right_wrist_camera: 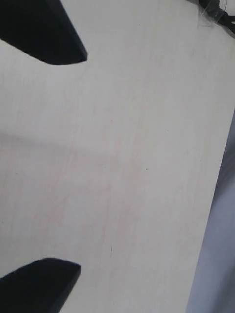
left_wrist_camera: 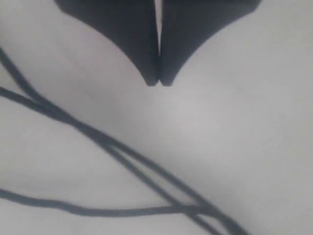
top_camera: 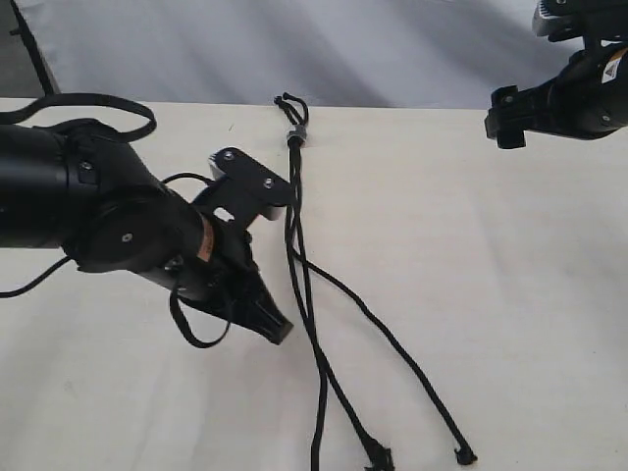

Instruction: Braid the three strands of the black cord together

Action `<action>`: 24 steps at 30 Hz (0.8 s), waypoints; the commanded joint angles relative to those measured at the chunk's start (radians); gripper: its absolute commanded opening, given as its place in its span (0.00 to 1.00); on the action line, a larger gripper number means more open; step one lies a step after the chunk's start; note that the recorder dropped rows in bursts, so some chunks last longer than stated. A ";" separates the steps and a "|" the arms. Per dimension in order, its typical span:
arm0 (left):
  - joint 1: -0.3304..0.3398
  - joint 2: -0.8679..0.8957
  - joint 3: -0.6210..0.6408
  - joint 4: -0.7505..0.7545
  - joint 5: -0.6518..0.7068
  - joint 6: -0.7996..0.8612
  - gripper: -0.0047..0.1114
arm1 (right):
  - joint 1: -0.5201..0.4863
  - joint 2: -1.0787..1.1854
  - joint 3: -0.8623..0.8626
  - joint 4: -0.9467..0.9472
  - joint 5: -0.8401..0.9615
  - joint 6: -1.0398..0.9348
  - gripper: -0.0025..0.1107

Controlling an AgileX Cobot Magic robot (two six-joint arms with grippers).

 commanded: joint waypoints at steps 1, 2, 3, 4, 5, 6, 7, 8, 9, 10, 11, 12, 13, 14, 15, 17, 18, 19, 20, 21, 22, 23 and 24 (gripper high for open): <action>-0.004 -0.006 0.060 -0.113 -0.085 -0.008 0.04 | -0.007 -0.002 0.003 0.009 -0.026 0.002 0.95; -0.031 0.000 0.063 -0.144 -0.101 -0.005 0.04 | -0.007 -0.002 0.003 0.009 -0.028 0.002 0.95; -0.075 0.009 0.063 -0.153 -0.105 0.000 0.04 | -0.007 -0.002 0.003 0.009 -0.028 0.002 0.95; -0.116 0.022 0.063 -0.153 -0.111 0.000 0.04 | -0.007 0.003 0.003 0.009 -0.028 0.002 0.95; -0.158 0.039 0.063 -0.158 -0.127 -0.005 0.06 | -0.007 0.013 0.003 0.009 -0.028 0.002 0.95; -0.197 0.062 0.061 -0.170 -0.147 -0.007 0.10 | -0.007 0.024 0.003 0.009 -0.033 0.002 0.95; -0.229 0.089 0.050 -0.172 -0.145 -0.021 0.16 | -0.007 0.037 0.003 0.009 -0.038 0.002 0.95; -0.254 0.120 0.037 -0.172 -0.139 -0.036 0.24 | -0.007 0.050 0.003 0.009 -0.043 0.002 0.95; -0.264 0.153 0.025 -0.171 -0.135 -0.035 0.32 | -0.007 0.062 0.003 0.009 -0.044 0.002 0.95; -0.264 0.168 0.017 -0.171 -0.133 -0.035 0.37 | -0.007 0.068 0.003 0.009 -0.046 0.004 0.95; -0.264 0.186 0.009 -0.171 -0.131 -0.040 0.42 | -0.007 0.075 0.003 0.009 -0.046 0.004 0.95; -0.264 0.200 0.003 -0.171 -0.131 -0.046 0.46 | -0.007 0.077 0.003 0.009 -0.048 0.004 0.95; -0.264 0.210 -0.003 -0.171 -0.131 -0.046 0.49 | -0.007 0.077 0.003 0.009 -0.051 0.004 0.95; -0.264 0.221 -0.008 -0.171 -0.131 -0.046 0.50 | -0.007 0.077 0.003 0.009 -0.051 0.004 0.95; -0.264 0.230 -0.012 -0.171 -0.135 -0.046 0.50 | -0.007 0.077 0.003 0.009 -0.055 0.004 0.95; -0.266 0.248 -0.012 -0.168 -0.149 -0.046 0.48 | -0.007 0.077 0.003 0.009 -0.055 0.004 0.95; -0.266 0.258 -0.013 -0.159 -0.149 -0.046 0.45 | -0.007 0.077 0.003 0.009 -0.055 0.004 0.95; -0.266 0.266 -0.013 -0.153 -0.142 -0.046 0.41 | -0.007 0.077 0.003 0.009 -0.055 0.004 0.95; -0.266 0.270 -0.013 -0.136 -0.132 -0.046 0.34 | -0.007 0.077 0.003 0.009 -0.055 0.004 0.95; -0.266 0.272 -0.014 -0.119 -0.111 -0.046 0.26 | -0.007 0.077 0.003 0.009 -0.055 0.004 0.95; -0.266 0.272 -0.020 -0.103 -0.087 -0.046 0.17 | -0.007 0.077 0.003 0.009 -0.055 0.004 0.95; -0.266 0.267 -0.030 -0.088 -0.054 -0.046 0.07 | -0.007 0.077 0.003 0.009 -0.055 0.004 0.95; -0.266 0.259 -0.042 -0.064 -0.019 -0.046 0.05 | -0.007 0.077 0.003 0.009 -0.055 0.004 0.95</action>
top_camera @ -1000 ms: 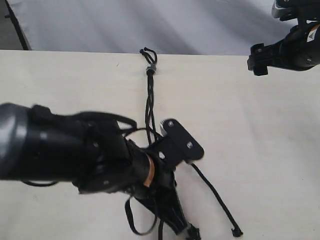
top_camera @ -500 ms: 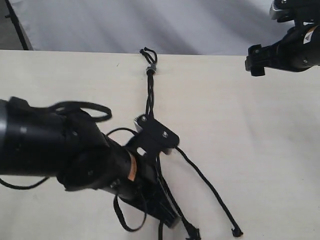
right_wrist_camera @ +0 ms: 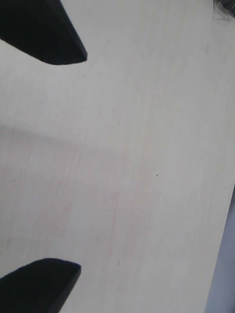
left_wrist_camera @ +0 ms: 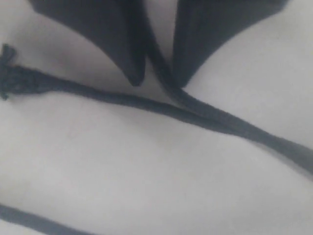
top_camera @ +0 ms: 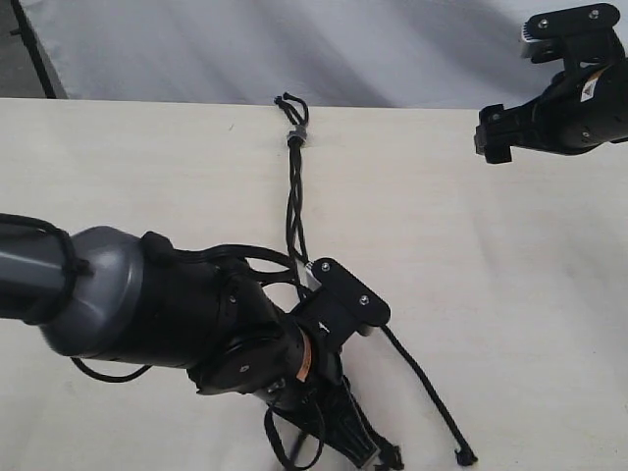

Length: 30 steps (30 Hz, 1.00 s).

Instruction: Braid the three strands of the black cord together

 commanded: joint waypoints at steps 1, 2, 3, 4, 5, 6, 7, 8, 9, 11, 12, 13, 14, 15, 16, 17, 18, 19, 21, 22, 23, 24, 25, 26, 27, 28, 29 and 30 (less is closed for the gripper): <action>-0.005 0.006 -0.023 0.075 0.165 -0.017 0.05 | -0.007 0.000 0.001 0.001 -0.013 0.004 0.95; -0.001 -0.006 -0.030 0.103 0.180 -0.034 0.05 | -0.007 0.000 0.001 0.001 -0.013 0.004 0.95; 0.008 -0.025 -0.038 0.142 0.193 -0.056 0.05 | -0.007 0.000 0.001 0.001 -0.013 0.004 0.95; 0.020 -0.047 -0.040 0.185 0.196 -0.084 0.05 | -0.007 0.000 0.001 0.001 -0.013 0.004 0.95; 0.034 -0.072 -0.040 0.222 0.198 -0.112 0.05 | -0.007 0.000 0.001 0.001 -0.013 0.004 0.95; 0.055 -0.095 -0.040 0.268 0.211 -0.146 0.05 | -0.007 0.000 0.001 0.001 -0.013 0.004 0.95; 0.080 -0.115 -0.040 0.310 0.227 -0.171 0.05 | -0.007 0.000 0.001 0.001 -0.013 0.004 0.95; 0.103 -0.128 -0.040 0.338 0.243 -0.180 0.05 | -0.007 0.000 0.001 0.001 -0.013 0.004 0.95; 0.133 -0.140 -0.038 0.362 0.264 -0.186 0.05 | -0.007 0.000 0.001 0.001 -0.013 0.004 0.95; 0.202 -0.148 -0.031 0.372 0.280 -0.197 0.05 | -0.007 0.000 0.001 0.001 -0.013 0.004 0.95; 0.235 -0.148 -0.023 0.370 0.280 -0.197 0.05 | -0.007 0.000 0.001 0.001 -0.013 0.004 0.95; 0.263 -0.148 -0.011 0.370 0.280 -0.197 0.05 | -0.007 0.000 0.001 0.001 -0.013 0.004 0.95; 0.285 -0.148 0.000 0.370 0.276 -0.197 0.05 | -0.007 0.000 0.001 0.001 -0.013 0.004 0.95; 0.308 -0.148 0.016 0.370 0.263 -0.197 0.05 | -0.007 0.000 0.001 0.001 -0.013 0.004 0.95; 0.327 -0.148 0.034 0.370 0.239 -0.197 0.05 | -0.007 0.000 0.001 0.001 -0.013 0.004 0.95; 0.340 -0.148 0.053 0.370 0.213 -0.197 0.05 | -0.007 0.000 0.001 0.001 -0.013 0.004 0.95; 0.352 -0.148 0.073 0.370 0.175 -0.197 0.05 | -0.007 0.000 0.001 0.001 -0.013 0.004 0.95; 0.357 -0.148 0.093 0.370 0.135 -0.197 0.05 | -0.007 0.000 0.001 0.001 -0.013 0.004 0.95; 0.357 -0.148 0.120 0.369 0.078 -0.197 0.05 | -0.007 0.000 0.001 0.001 -0.001 0.004 0.95; 0.357 -0.148 0.127 0.369 0.061 -0.197 0.05 | -0.007 0.000 0.001 0.018 0.014 0.004 0.95; 0.357 -0.148 0.130 0.369 0.056 -0.197 0.05 | -0.003 0.000 0.001 0.046 0.038 0.004 0.95; 0.357 -0.148 0.130 0.368 0.061 -0.207 0.07 | 0.003 0.000 0.001 0.055 0.065 0.002 0.95; 0.357 -0.148 0.130 0.368 0.063 -0.226 0.11 | 0.012 0.000 0.001 0.057 0.092 -0.006 0.95; 0.357 -0.148 0.130 0.368 0.063 -0.238 0.16 | 0.029 0.000 -0.001 0.057 0.121 -0.029 0.95; 0.357 -0.148 0.130 0.368 0.067 -0.240 0.22 | 0.045 0.000 -0.005 0.057 0.146 -0.040 0.95; 0.357 -0.144 0.130 0.368 0.072 -0.240 0.30 | 0.068 0.000 -0.005 0.057 0.158 -0.049 0.95; 0.357 -0.141 0.130 0.368 0.073 -0.240 0.38 | 0.094 0.000 -0.005 0.057 0.175 -0.055 0.95; 0.357 -0.140 0.130 0.368 0.076 -0.240 0.46 | 0.123 0.000 -0.005 0.060 0.185 -0.060 0.95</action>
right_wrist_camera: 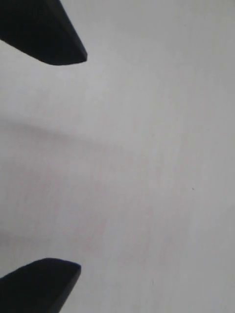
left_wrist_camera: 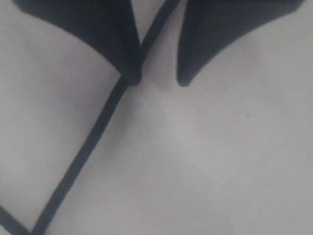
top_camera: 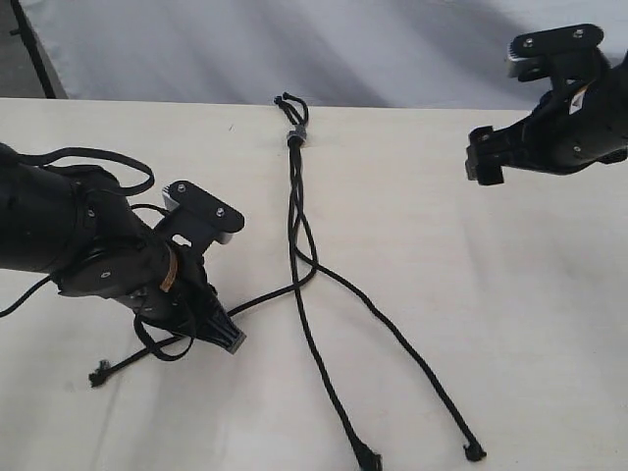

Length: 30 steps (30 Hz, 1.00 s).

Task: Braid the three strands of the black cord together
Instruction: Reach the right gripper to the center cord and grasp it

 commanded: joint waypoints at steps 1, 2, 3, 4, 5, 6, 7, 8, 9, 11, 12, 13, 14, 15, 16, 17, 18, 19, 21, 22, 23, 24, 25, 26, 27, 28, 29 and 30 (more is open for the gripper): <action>0.001 0.001 0.008 0.001 0.006 -0.011 0.52 | 0.105 0.000 -0.005 0.014 0.069 -0.036 0.95; 0.001 -0.001 0.006 0.005 0.015 0.004 0.57 | 0.148 0.000 -0.005 0.017 0.084 -0.036 0.95; 0.003 -0.010 0.001 0.008 0.034 0.010 0.59 | 0.178 0.000 -0.005 0.020 0.100 -0.036 0.95; 0.012 -0.022 -0.013 0.029 0.068 0.007 0.60 | 0.209 0.000 -0.005 0.020 0.118 -0.044 0.95; 0.023 -0.040 -0.032 0.039 0.111 -0.019 0.59 | 0.257 0.000 -0.005 0.022 0.135 -0.056 0.95; 0.037 -0.061 -0.050 0.052 0.144 -0.045 0.59 | 0.289 0.000 -0.005 0.027 0.152 -0.062 0.95; 0.057 -0.086 -0.072 0.073 0.176 -0.072 0.57 | 0.327 0.000 -0.005 0.032 0.164 -0.062 0.95; 0.079 -0.115 -0.091 0.100 0.194 -0.090 0.54 | 0.364 0.000 -0.005 0.039 0.182 -0.062 0.95; 0.098 -0.139 -0.106 0.116 0.197 -0.097 0.50 | 0.401 0.001 -0.005 0.047 0.189 -0.062 0.95; 0.148 -0.204 -0.126 0.121 0.188 -0.099 0.36 | 0.472 0.007 -0.003 0.071 0.204 -0.062 0.95; 0.167 -0.231 -0.131 0.121 0.179 -0.090 0.29 | 0.499 0.012 -0.003 0.083 0.206 -0.062 0.95; 0.184 -0.268 -0.132 0.121 0.173 -0.079 0.17 | 0.531 0.024 -0.003 0.097 0.214 -0.060 0.95; 0.198 -0.293 -0.132 0.121 0.162 -0.077 0.09 | 0.564 0.037 -0.003 0.110 0.229 -0.060 0.95; 0.207 -0.319 -0.132 0.123 0.159 -0.071 0.04 | 0.590 0.051 -0.003 0.112 0.243 -0.060 0.95; 0.217 -0.342 -0.132 0.122 0.159 -0.071 0.05 | 0.621 0.073 -0.003 0.110 0.254 -0.062 0.95; 0.223 -0.360 -0.132 0.122 0.159 -0.071 0.05 | 0.647 0.097 -0.003 0.110 0.256 -0.062 0.95; 0.228 -0.373 -0.132 0.121 0.161 -0.071 0.05 | 0.669 0.117 -0.003 0.107 0.254 -0.062 0.95; 0.233 -0.386 -0.132 0.121 0.161 -0.071 0.05 | 0.686 0.141 -0.003 0.095 0.248 -0.064 0.94; 0.233 -0.393 -0.132 0.125 0.171 -0.073 0.05 | 0.706 0.185 -0.003 0.081 0.244 -0.061 0.94; 0.233 -0.393 -0.132 0.128 0.171 -0.073 0.05 | 0.706 0.204 -0.003 0.084 0.244 -0.059 0.94; 0.233 -0.393 -0.132 0.128 0.171 -0.073 0.05 | 0.706 0.222 -0.003 0.092 0.241 -0.057 0.94; 0.233 -0.393 -0.132 0.128 0.171 -0.073 0.05 | 0.706 0.240 -0.003 0.094 0.236 -0.046 0.94; 0.233 -0.393 -0.132 0.128 0.171 -0.073 0.05 | 0.706 0.255 -0.003 0.094 0.234 -0.036 0.94; 0.233 -0.393 -0.132 0.128 0.171 -0.073 0.05 | 0.706 0.271 -0.003 0.091 0.228 -0.036 0.94; 0.233 -0.393 -0.132 0.128 0.171 -0.073 0.05 | 0.706 0.285 -0.003 0.091 0.228 -0.036 0.94; 0.233 -0.393 -0.132 0.128 0.171 -0.073 0.05 | 0.706 0.294 -0.003 0.091 0.228 -0.036 0.92; 0.233 -0.393 -0.132 0.128 0.171 -0.073 0.05 | 0.706 0.302 -0.003 0.091 0.225 -0.031 0.89; 0.233 -0.393 -0.132 0.128 0.171 -0.073 0.05 | 0.706 0.310 -0.003 0.091 0.220 -0.024 0.83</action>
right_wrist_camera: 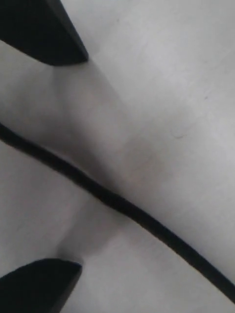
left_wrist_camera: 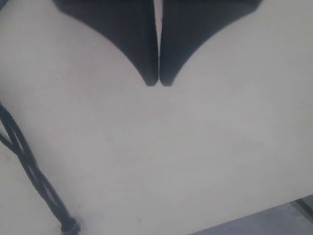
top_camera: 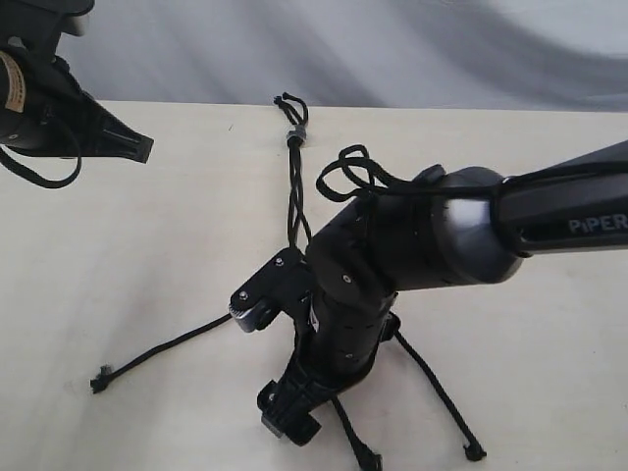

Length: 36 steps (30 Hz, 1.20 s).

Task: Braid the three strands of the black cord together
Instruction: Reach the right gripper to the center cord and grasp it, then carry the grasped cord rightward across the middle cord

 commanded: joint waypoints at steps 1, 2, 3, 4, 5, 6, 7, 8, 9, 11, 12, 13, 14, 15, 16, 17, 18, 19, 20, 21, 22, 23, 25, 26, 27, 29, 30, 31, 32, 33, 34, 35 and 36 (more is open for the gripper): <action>0.003 -0.008 -0.004 0.005 0.003 -0.001 0.05 | 0.001 0.036 0.000 -0.011 -0.019 0.014 0.75; 0.003 -0.008 -0.004 0.005 0.003 -0.001 0.05 | 0.001 0.043 0.000 -0.011 -0.020 0.014 0.65; 0.003 -0.008 -0.004 0.005 0.001 -0.001 0.05 | 0.001 0.047 0.000 -0.011 -0.015 0.014 0.53; 0.003 -0.008 -0.004 0.005 0.001 -0.001 0.05 | 0.001 0.049 0.000 -0.015 -0.009 0.014 0.42; 0.003 -0.008 -0.004 0.005 0.001 -0.001 0.05 | 0.001 0.049 0.000 -0.018 -0.007 0.014 0.28; 0.003 -0.008 -0.004 0.005 0.001 -0.001 0.05 | 0.001 0.042 0.000 -0.021 -0.007 0.012 0.13; 0.003 -0.008 -0.004 0.005 0.001 -0.001 0.05 | 0.001 0.033 -0.002 -0.026 -0.007 0.012 0.01; 0.003 -0.008 -0.004 0.005 0.001 -0.001 0.05 | -0.001 0.020 -0.006 -0.035 0.003 0.011 0.03; 0.003 -0.008 -0.004 0.005 0.001 -0.001 0.05 | -0.003 0.003 -0.014 -0.059 0.020 0.008 0.03; 0.003 -0.008 -0.004 0.005 0.003 -0.001 0.05 | -0.007 -0.034 -0.029 -0.142 0.045 0.013 0.02; 0.003 -0.008 -0.004 0.005 0.003 -0.001 0.05 | -0.013 -0.053 -0.037 -0.195 0.051 0.013 0.02; 0.003 -0.008 -0.004 0.003 0.005 -0.001 0.05 | -0.019 -0.071 -0.040 -0.241 0.053 0.013 0.02; 0.003 -0.008 -0.004 0.003 0.005 -0.001 0.05 | -0.032 -0.084 -0.039 -0.312 0.054 0.011 0.02; 0.003 -0.008 -0.004 0.003 0.005 -0.001 0.05 | -0.046 -0.091 -0.039 -0.387 0.058 0.009 0.02; 0.003 -0.008 -0.004 0.003 0.005 -0.001 0.05 | -0.059 -0.092 -0.039 -0.455 0.063 0.009 0.02; 0.003 -0.008 -0.004 0.003 0.005 -0.001 0.05 | -0.077 -0.092 -0.039 -0.501 0.063 0.009 0.02; 0.003 -0.008 -0.004 0.003 0.005 -0.001 0.05 | -0.098 -0.088 -0.039 -0.522 0.053 0.009 0.02; 0.003 -0.008 -0.004 0.003 0.005 -0.001 0.05 | -0.120 -0.081 -0.039 -0.528 0.031 0.009 0.02; 0.003 -0.008 -0.004 0.003 0.005 -0.001 0.05 | -0.144 -0.073 -0.039 -0.528 0.009 0.009 0.02; 0.003 -0.008 -0.004 0.003 0.005 -0.001 0.05 | -0.165 -0.061 -0.037 -0.528 -0.021 0.009 0.02; 0.003 -0.008 -0.004 0.003 0.005 -0.001 0.05 | -0.184 -0.046 -0.035 -0.528 -0.049 0.009 0.02; 0.003 -0.008 -0.004 0.003 0.005 -0.001 0.05 | -0.198 -0.030 -0.035 -0.528 -0.066 0.009 0.02; 0.003 -0.008 -0.004 0.003 0.003 -0.001 0.05 | -0.224 0.000 -0.035 -0.528 -0.103 0.009 0.02; 0.003 -0.008 -0.004 0.003 0.003 -0.001 0.05 | -0.231 0.010 -0.035 -0.528 -0.108 0.011 0.02; 0.003 -0.008 -0.004 0.003 0.003 -0.001 0.05 | -0.235 0.023 -0.035 -0.528 -0.108 0.011 0.02; 0.003 -0.008 -0.004 0.003 0.003 -0.001 0.05 | -0.235 0.040 -0.035 -0.528 -0.098 0.011 0.02; 0.003 -0.008 -0.004 0.003 0.003 -0.001 0.05 | -0.235 0.051 -0.035 -0.518 -0.086 0.011 0.02; 0.003 -0.008 -0.004 0.003 0.003 -0.001 0.05 | -0.232 0.058 -0.035 -0.503 -0.070 0.011 0.02; 0.003 -0.008 -0.004 0.003 0.003 -0.001 0.05 | -0.229 0.064 -0.035 -0.484 -0.057 0.011 0.02; 0.003 -0.008 -0.004 0.003 0.003 -0.001 0.05 | -0.221 0.071 -0.035 -0.451 -0.030 0.011 0.02; 0.003 -0.008 -0.004 0.003 0.003 -0.001 0.05 | -0.211 0.076 -0.035 -0.423 -0.011 0.009 0.02; 0.003 -0.008 -0.004 0.003 0.003 -0.001 0.05 | -0.203 0.079 -0.035 -0.388 0.012 0.000 0.02; 0.003 -0.008 -0.004 0.003 0.003 -0.001 0.05 | -0.186 0.081 -0.035 -0.342 0.042 -0.029 0.02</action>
